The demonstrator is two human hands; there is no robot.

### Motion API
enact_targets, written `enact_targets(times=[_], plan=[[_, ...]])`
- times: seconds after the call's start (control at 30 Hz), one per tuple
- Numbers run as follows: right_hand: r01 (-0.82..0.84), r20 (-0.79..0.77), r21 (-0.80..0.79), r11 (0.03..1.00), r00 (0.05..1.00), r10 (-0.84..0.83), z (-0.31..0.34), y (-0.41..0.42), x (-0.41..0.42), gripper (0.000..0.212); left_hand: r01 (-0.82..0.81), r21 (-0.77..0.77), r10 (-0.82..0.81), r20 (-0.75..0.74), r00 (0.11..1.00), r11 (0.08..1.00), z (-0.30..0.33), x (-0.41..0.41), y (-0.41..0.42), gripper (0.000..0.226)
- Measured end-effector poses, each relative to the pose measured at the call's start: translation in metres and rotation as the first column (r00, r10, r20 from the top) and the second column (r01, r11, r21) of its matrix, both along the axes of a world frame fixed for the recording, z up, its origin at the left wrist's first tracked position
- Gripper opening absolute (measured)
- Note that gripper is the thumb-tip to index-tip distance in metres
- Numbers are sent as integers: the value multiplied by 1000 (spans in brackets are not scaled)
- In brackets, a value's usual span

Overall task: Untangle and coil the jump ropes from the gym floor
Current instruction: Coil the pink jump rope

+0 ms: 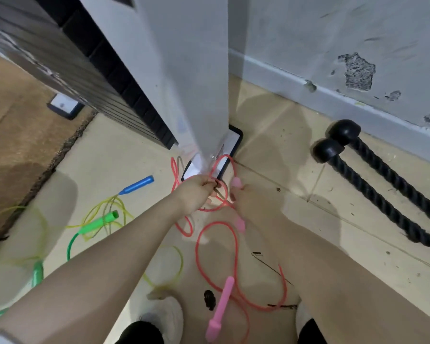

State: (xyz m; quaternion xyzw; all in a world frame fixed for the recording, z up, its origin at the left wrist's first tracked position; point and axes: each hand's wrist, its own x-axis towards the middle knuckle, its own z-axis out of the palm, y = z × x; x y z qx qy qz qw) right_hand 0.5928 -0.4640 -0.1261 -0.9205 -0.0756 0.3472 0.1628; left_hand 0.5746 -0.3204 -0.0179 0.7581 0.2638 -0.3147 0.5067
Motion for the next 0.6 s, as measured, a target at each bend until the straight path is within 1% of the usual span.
enact_targets(times=[0.07, 0.1, 0.13, 0.17, 0.2, 0.23, 0.27, 0.3, 0.33, 0.37, 0.4, 0.47, 0.5, 0.53, 0.57, 0.6], plan=[[-89, -79, 13, 996, 993, 89, 7, 1, -9, 35, 8, 11, -8, -13, 1000, 1000, -1, -6, 7, 22], [-105, -122, 38, 994, 987, 109, 12, 0, -12, 36, 38, 22, -37, -31, 999, 999, -3, -8, 9, 24], [-60, -163, 71, 996, 984, 71, 21, -2, -13, 34, 82, 40, -80, -47, 996, 996, -4, -8, 10, 26], [-13, -151, 129, 991, 988, 32, 30, -5, -14, 29, 117, 63, -113, -53, 992, 991, -6, -8, 8, 26], [93, -128, 213, 973, 989, -67, 36, -7, -13, 21, 115, 83, -112, -32, 993, 990, -7, -7, 4, 26], [230, -123, 332, 915, 972, -199, 45, -7, -10, 16, 68, 82, -69, 14, 997, 994, -7, -3, -1, 30], [359, -177, 426, 830, 933, -312, 55, -5, -8, 16, -34, 31, 32, 63, 998, 999, -4, 3, -8, 35], [427, -219, 495, 757, 904, -366, 66, -3, -6, 18, -159, -58, 164, 87, 983, 986, -1, 12, -16, 39], [456, -227, 545, 703, 888, -400, 76, -3, -4, 21, -267, -149, 281, 80, 956, 952, 4, 22, -23, 42], [448, -209, 579, 681, 889, -407, 86, -4, -2, 27, -342, -215, 363, 61, 930, 914, 10, 32, -29, 44], [409, -173, 599, 688, 905, -388, 93, -8, -1, 33, -379, -256, 403, 46, 914, 889, 15, 40, -33, 45], [261, -42, 616, 743, 953, -300, 102, -19, -4, 42, -383, -312, 414, 34, 910, 869, 23, 48, -39, 44], [201, -7, 604, 772, 969, -247, 105, -26, -7, 44, -364, -325, 396, 36, 918, 873, 22, 48, -40, 43], [133, 5, 564, 815, 986, -165, 103, -34, -11, 45, -352, -329, 385, 40, 922, 876, 21, 49, -42, 43], [33, 11, 526, 850, 999, -46, 103, -40, -16, 44, -359, -341, 396, 43, 917, 869, 16, 49, -45, 42], [-71, 0, 468, 881, 997, 81, 102, -46, -20, 42, -398, -377, 441, 30, 897, 836, 14, 48, -49, 40]])
